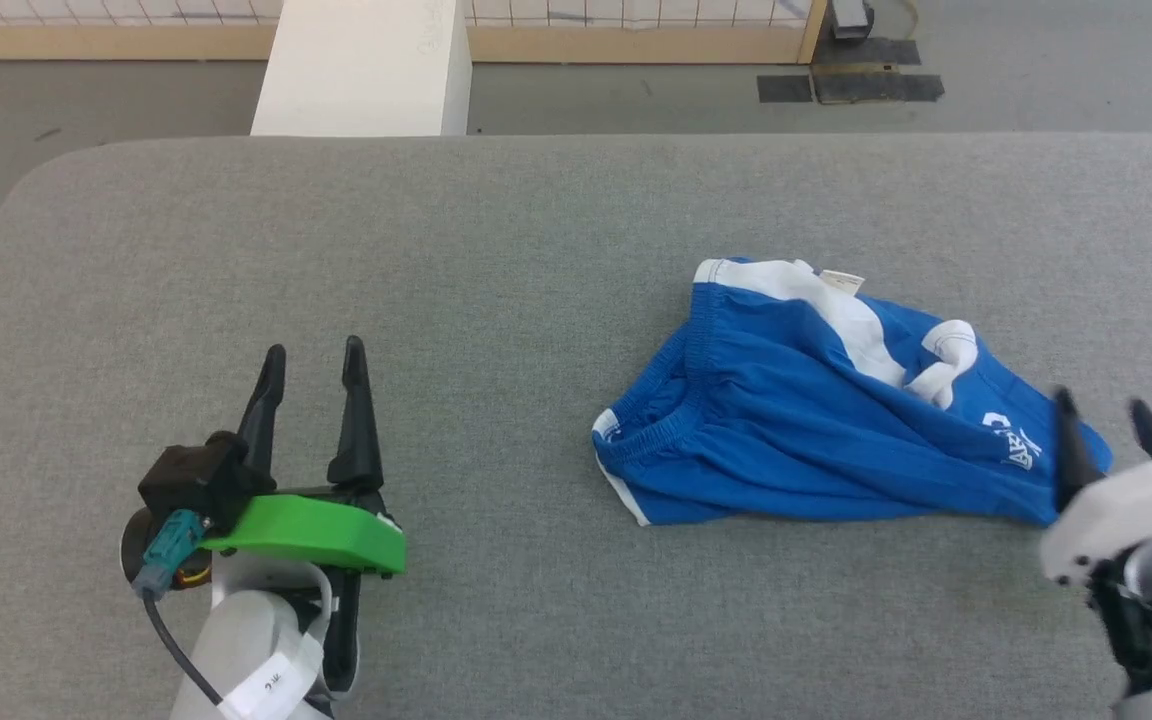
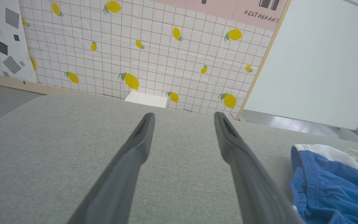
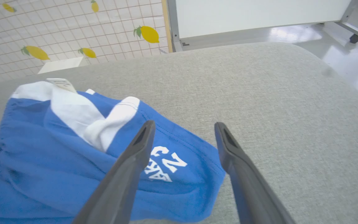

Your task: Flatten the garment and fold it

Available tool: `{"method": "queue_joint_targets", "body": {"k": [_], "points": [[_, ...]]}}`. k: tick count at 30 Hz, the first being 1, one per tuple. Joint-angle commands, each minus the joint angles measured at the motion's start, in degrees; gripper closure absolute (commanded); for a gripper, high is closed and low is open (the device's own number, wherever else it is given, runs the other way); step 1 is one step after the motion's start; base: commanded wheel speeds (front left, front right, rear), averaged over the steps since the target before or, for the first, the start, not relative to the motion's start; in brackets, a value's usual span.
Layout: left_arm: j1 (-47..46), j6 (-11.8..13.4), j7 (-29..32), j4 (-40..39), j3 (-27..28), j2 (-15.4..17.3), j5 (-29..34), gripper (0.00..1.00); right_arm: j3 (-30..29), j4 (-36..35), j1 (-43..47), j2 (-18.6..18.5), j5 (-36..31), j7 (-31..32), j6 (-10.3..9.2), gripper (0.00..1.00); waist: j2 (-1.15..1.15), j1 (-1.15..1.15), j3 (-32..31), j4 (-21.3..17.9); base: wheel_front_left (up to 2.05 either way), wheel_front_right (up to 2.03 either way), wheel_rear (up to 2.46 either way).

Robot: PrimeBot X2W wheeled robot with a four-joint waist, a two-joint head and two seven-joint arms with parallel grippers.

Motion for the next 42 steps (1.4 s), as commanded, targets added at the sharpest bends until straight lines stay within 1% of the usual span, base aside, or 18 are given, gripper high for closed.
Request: {"method": "queue_joint_targets", "body": {"k": [1,4,7,11,14,15,16,17,19,22,28,29,30,31,33,36,39,42], "points": [[0.5,-0.3,-0.2,0.3,-0.1,-0.2,-0.1,0.0,1.9,-1.1,0.4,0.0,0.9,-0.5,-0.09,0.0,0.0,0.0,-0.2,-0.1,0.0,0.0,0.0],[0.3,-0.3,-0.2,0.4,-0.5,-0.2,-0.3,0.0,4.9,-2.1,-0.1,0.0,1.8,0.3,-0.09,0.0,0.0,0.0,-0.3,0.0,0.0,0.0,0.0],[0.0,-0.3,-0.2,0.3,-1.0,-0.2,-0.4,0.0,6.3,-0.8,-2.5,0.0,1.4,2.6,-0.09,0.0,0.0,0.0,0.2,0.4,0.0,0.0,0.0],[-0.6,-0.4,-0.2,0.1,-1.2,-0.2,-0.4,0.0,6.9,4.9,-8.1,0.0,-0.4,9.5,-0.09,0.0,0.0,0.0,1.4,1.2,0.0,0.0,0.0],[-0.9,-0.5,-0.2,0.2,-1.3,-0.2,-0.5,0.0,6.0,9.2,-11.8,0.0,-2.1,13.7,-0.09,0.0,0.0,0.0,2.1,1.9,0.0,0.0,0.0],[-1.0,-0.5,-0.2,0.2,-1.4,-0.2,-0.6,0.0,5.6,10.7,-13.0,0.0,-2.6,15.2,-0.09,0.45,0.0,0.0,2.3,2.1,0.0,0.0,0.0],[-1.0,-0.5,-0.2,0.3,-1.5,-0.2,-0.7,0.0,5.2,11.6,-13.8,0.0,-3.2,16.0,-0.09,0.61,0.0,0.0,2.4,2.3,0.0,0.0,0.0],[-1.0,-0.4,-0.2,0.2,-1.7,-0.2,-0.8,0.0,5.0,12.6,-14.6,0.0,-4.0,16.8,-0.09,1.0,0.0,0.0,2.5,2.5,0.0,0.0,0.0],[-1.1,-0.3,-0.2,0.4,-1.9,-0.2,-1.0,0.0,4.1,13.5,-15.5,0.0,-5.2,17.1,-0.09,1.0,0.0,0.0,2.6,2.8,0.0,0.0,0.0],[-0.9,-0.2,-0.2,0.6,-2.1,-0.2,-1.3,0.0,1.2,13.0,-15.2,0.0,-5.2,15.7,-0.09,1.0,0.0,0.0,2.3,3.1,0.0,0.0,0.0],[-0.3,0.0,-0.2,0.9,-1.5,-0.2,-1.5,0.0,-9.1,7.6,-8.9,0.0,-2.0,10.9,-0.09,1.0,0.0,0.0,1.1,2.8,0.0,0.0,0.0],[-0.2,0.1,-0.2,0.9,-1.4,-0.2,-1.5,0.0,-11.0,6.5,-7.3,0.0,-1.4,10.0,-0.09,0.76,0.0,0.0,0.8,2.6,0.0,0.0,0.0],[-0.1,0.1,-0.2,0.9,-1.3,-0.2,-1.5,0.0,-12.2,5.7,-5.8,0.0,-1.1,9.4,-0.09,0.45,0.0,0.0,0.7,2.4,0.0,0.0,0.0],[0.0,0.1,-0.2,0.8,-1.2,-0.2,-1.5,0.0,-13.5,4.8,-4.1,0.0,-0.8,8.7,-0.09,0.0,0.0,0.0,0.4,2.1,0.0,0.0,0.0],[0.3,0.2,-0.2,0.6,-1.2,-0.2,-1.4,0.0,-14.1,3.6,-1.6,0.0,0.3,7.3,-0.09,0.0,0.0,0.0,0.1,1.6,0.0,0.0,0.0],[0.5,0.3,-0.2,0.4,-0.9,-0.2,-1.2,0.0,-11.7,0.9,1.2,0.0,2.1,3.6,-0.09,0.0,0.0,0.0,0.0,0.6,0.0,0.0,0.0],[0.3,0.1,-0.2,0.2,-0.9,-0.2,-1.2,0.0,-6.2,-3.0,2.5,0.0,2.3,-1.3,-0.09,0.0,0.0,0.0,0.2,-0.2,0.0,0.0,0.0],[-0.1,0.0,-0.2,0.2,-1.3,-0.2,-1.2,0.0,2.6,-5.2,1.7,0.0,3.6,-3.5,-0.09,0.0,0.0,0.0,0.6,-0.5,0.0,0.0,0.0]]}}
